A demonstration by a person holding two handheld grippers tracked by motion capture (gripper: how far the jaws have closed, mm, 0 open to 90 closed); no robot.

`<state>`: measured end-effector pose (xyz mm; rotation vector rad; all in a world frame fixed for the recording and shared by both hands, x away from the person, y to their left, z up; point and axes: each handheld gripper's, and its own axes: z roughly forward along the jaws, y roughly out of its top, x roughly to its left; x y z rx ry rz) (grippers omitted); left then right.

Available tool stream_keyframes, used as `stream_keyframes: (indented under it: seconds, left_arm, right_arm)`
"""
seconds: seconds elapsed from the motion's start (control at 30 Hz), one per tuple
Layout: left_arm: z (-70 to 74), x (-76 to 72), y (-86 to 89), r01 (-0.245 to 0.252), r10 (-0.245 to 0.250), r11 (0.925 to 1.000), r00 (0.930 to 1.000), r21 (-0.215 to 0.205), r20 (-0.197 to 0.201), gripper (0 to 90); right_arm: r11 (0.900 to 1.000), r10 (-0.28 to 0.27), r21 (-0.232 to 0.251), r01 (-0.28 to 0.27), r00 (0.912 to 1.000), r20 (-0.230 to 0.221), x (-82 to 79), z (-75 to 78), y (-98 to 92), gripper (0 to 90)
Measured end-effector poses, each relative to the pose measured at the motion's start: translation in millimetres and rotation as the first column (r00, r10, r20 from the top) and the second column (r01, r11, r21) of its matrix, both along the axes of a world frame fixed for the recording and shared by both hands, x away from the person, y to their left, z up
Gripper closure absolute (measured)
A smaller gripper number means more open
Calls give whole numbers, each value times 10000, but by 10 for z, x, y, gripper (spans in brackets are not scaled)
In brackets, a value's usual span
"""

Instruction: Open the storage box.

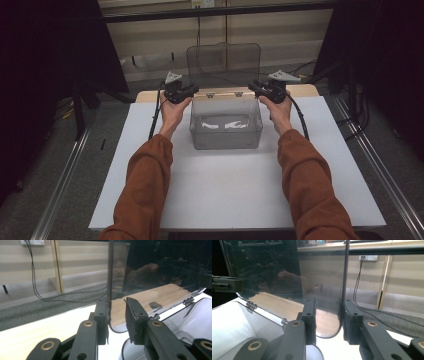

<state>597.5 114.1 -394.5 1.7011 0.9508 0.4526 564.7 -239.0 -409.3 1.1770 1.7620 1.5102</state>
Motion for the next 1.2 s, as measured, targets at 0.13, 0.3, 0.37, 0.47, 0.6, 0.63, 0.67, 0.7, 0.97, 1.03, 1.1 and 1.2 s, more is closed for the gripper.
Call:
stream_keyframes:
  seconds: [0.13, 0.3, 0.37, 0.47, 0.6, 0.63, 0.67, 0.7, 0.97, 1.03, 1.1, 1.2]
  left_arm:
    - [-7, 13, -4, -60, 60, 10000, 10000, -20, -51, 728]
    - [-3, 35, -10, -112, 114, 9999, 9997, 84, -230, 729]
    - [-1, 44, -11, -114, 116, 9999, 9994, 49, -319, 729]
    - [23, 65, -10, -99, 110, 9998, 9982, 182, -584, 729]
    - [44, 91, -13, -95, 111, 9998, 9960, 180, -882, 729]
    - [45, 95, -12, -116, 129, 9998, 9954, 135, -948, 730]
    - [45, 99, -9, -119, 128, 9999, 9949, 104, -1000, 732]
    - [47, 101, -6, -108, 119, 9999, 9945, 114, -1041, 732]
    - [46, 118, -4, -185, 174, 9998, 9909, -74, -1335, 732]
    - [55, 124, -6, -216, 208, 9998, 9892, -42, -1453, 732]
    - [58, 130, -15, -251, 244, 9997, 9885, -33, -1492, 728]
    - [62, 133, -18, -249, 261, 9996, 9878, 92, -1538, 721]
  right_arm:
    - [10000, 21, -12, -21, 9994, -342, 22, 39, 0, 674]
    - [9998, -11, 207, 23, 9982, -597, 43, 40, -5, 676]
    - [9996, 10, 266, 8, 9977, -681, 51, 44, -8, 681]
    - [9995, -37, 303, 63, 9965, -840, 68, 51, -12, 688]
    - [9987, -68, 503, 122, 9944, -1057, 91, 48, -22, 702]
    - [9984, -60, 555, 122, 9938, -1108, 94, 49, -25, 702]
    - [9980, -83, 617, 155, 9933, -1155, 99, 48, -24, 702]
    - [9974, -86, 701, 172, 9925, -1216, 104, 48, -24, 702]
    - [9938, -240, 1012, 456, 9785, -2048, 164, 97, -17, 698]
    - [9933, -243, 1053, 480, 9761, -2160, 176, 99, -16, 695]
    - [9921, -265, 1129, 540, 9722, -2326, 188, 105, -21, 695]
    - [9915, -352, 1122, 663, 9653, -2586, 200, 125, -6, 690]
